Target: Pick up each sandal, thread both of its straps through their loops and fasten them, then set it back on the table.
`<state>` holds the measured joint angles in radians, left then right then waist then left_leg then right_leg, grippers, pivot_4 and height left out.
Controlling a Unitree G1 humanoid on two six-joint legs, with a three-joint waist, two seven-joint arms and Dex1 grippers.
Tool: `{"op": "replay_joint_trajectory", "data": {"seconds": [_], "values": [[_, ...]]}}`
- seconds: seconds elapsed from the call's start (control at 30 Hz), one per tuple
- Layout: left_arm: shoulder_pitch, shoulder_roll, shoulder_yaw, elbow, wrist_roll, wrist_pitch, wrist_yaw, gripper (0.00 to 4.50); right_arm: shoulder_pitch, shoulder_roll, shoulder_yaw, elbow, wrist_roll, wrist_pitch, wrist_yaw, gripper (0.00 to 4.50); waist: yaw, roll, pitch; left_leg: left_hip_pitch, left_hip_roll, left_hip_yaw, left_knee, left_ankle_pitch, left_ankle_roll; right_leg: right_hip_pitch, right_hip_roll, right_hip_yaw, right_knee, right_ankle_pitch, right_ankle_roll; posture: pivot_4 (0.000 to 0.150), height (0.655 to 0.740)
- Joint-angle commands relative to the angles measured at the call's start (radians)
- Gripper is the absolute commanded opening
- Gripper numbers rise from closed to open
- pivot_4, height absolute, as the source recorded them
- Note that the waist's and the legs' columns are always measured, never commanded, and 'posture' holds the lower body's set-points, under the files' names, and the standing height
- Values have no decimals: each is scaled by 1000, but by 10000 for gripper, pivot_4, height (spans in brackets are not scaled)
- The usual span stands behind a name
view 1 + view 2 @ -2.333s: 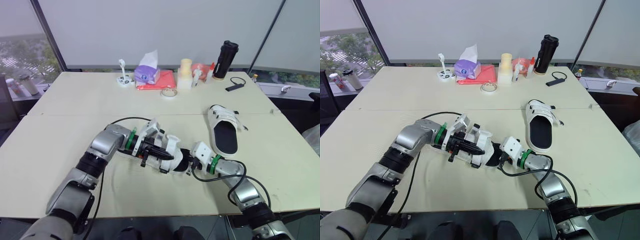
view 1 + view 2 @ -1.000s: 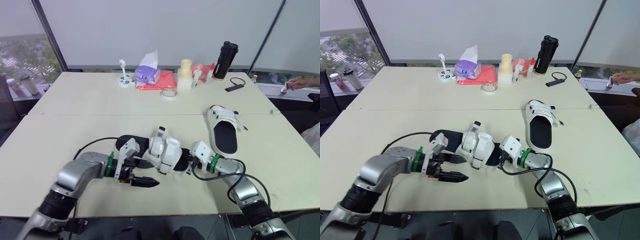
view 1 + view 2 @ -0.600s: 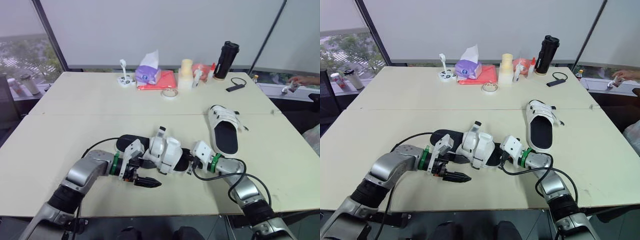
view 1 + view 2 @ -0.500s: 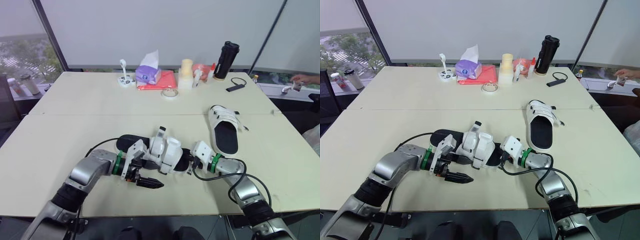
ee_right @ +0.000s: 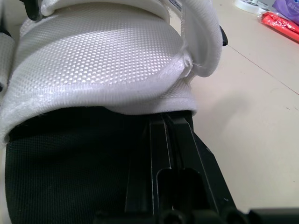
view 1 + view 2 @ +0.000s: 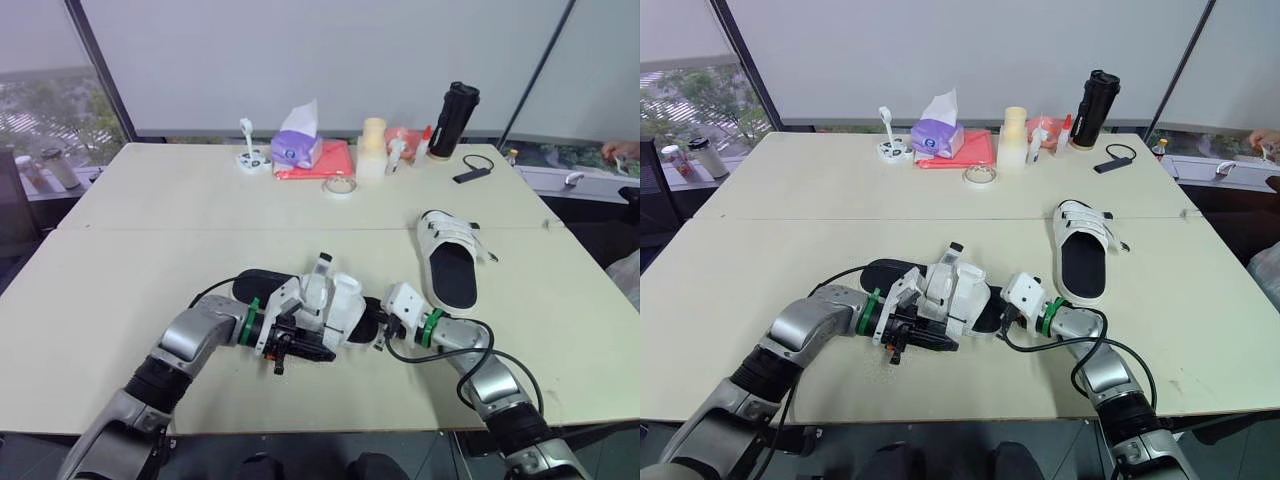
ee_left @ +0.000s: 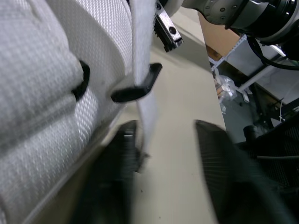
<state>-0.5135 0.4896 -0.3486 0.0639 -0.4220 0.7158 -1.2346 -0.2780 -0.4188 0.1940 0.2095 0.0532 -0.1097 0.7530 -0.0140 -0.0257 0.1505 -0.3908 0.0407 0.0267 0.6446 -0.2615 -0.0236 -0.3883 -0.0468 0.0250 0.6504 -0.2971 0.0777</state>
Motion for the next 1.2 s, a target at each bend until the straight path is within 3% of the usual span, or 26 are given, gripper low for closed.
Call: {"op": "replay_joint_trajectory", "data": {"seconds": [0.03,0.47,1.0,1.2], "values": [[0,7,14,-25,-8,9,0,292,45,-11,32,58,-44,59,4,0,0,0,0,0,0,0,0,0,0,0,0,0,0,0,0,1500,7400],[168,201,-41,-217,-70,117,-119,292,37,-6,42,75,-48,54,-1,0,-4,0,0,0,1,0,-2,0,0,0,-1,0,-1,-1,-1,1500,7400],[180,242,-31,-300,-128,146,-126,292,25,-12,36,95,-47,53,3,0,-7,-1,0,6,3,1,-13,0,0,-1,1,0,-1,-4,-7,1500,7400],[126,237,65,-369,-259,241,-116,292,21,-9,36,104,-49,51,-1,0,-7,-1,0,6,3,1,-13,0,0,-1,2,0,-1,-4,-6,1500,7400]]}}
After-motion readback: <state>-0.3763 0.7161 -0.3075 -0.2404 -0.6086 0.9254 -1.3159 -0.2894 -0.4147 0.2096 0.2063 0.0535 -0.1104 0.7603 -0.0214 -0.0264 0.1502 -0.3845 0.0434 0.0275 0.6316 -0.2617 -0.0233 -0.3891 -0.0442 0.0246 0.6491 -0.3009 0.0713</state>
